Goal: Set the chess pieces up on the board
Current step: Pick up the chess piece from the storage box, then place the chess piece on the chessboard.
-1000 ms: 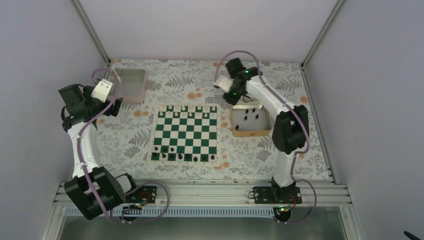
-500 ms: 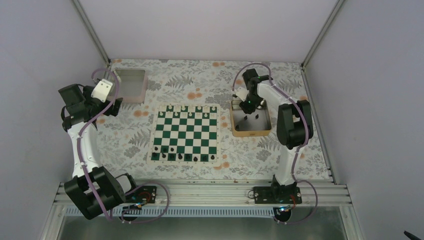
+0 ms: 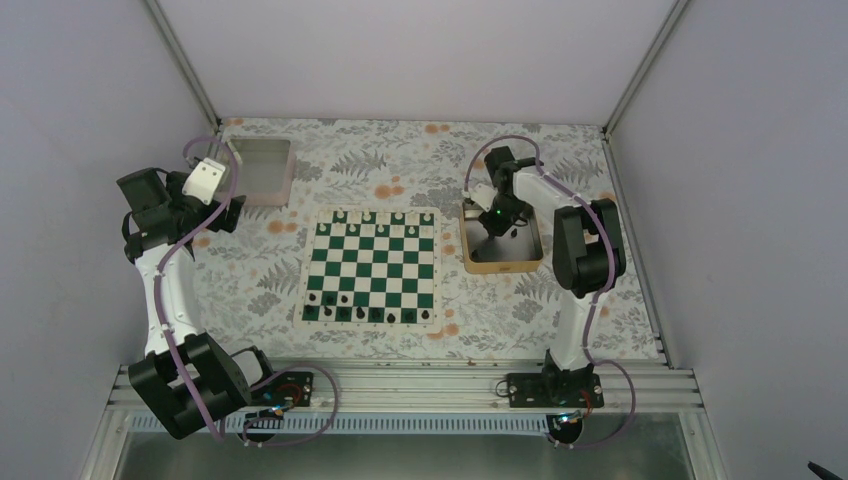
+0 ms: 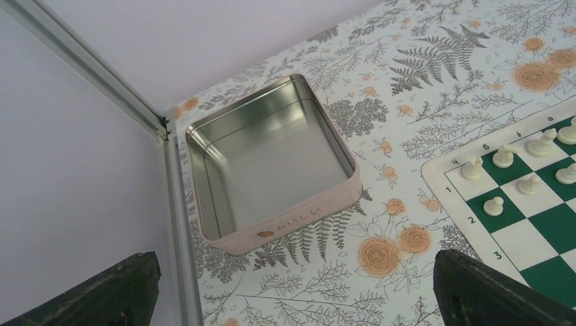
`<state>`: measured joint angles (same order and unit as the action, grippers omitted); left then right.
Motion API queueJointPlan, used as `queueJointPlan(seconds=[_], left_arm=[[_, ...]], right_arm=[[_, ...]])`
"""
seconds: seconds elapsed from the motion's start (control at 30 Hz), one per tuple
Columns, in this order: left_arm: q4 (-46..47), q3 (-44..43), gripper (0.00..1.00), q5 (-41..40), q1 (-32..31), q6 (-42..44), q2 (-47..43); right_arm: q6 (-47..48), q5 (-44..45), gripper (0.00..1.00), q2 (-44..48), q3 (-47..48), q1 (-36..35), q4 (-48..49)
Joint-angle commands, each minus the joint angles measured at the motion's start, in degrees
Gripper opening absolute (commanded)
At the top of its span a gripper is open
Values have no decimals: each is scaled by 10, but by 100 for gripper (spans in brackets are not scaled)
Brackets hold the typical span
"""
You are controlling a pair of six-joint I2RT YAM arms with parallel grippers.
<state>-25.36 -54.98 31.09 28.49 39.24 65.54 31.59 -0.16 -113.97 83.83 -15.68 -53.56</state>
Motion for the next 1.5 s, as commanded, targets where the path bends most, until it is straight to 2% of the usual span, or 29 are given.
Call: queueJointPlan(seconds=[0.0,0.3,0.63,0.77,0.9,1.17,1.27,1.47], left_arm=[[3,-5,100,11,3,5,1],[2,-4,100,9,3,7,0],[4,-1,100,10,3,3,-5],[2,-6,100,12,3,4,-4],[-1,-9,100,11,3,4,-5],[0,-3,100,7,3,1,-10],[-2,-2,100,7,3,1,-6],[5,1,100,13,3,-7,-8]], right_arm=[[6,-18,20,-10,-3,0,8],[5,-22,4,-9,0,-1,5],[2,-5,4,63,50,-19,-71],[-9,0,4,77,112,-74,-113],[-12,-13,4,74,164,-162,-123],[-20,-89,4,-13,243,-310,-132],[-15,-81,4,-47,250,-362,-126],[-13,-84,4,-102,272,-414,-111]])
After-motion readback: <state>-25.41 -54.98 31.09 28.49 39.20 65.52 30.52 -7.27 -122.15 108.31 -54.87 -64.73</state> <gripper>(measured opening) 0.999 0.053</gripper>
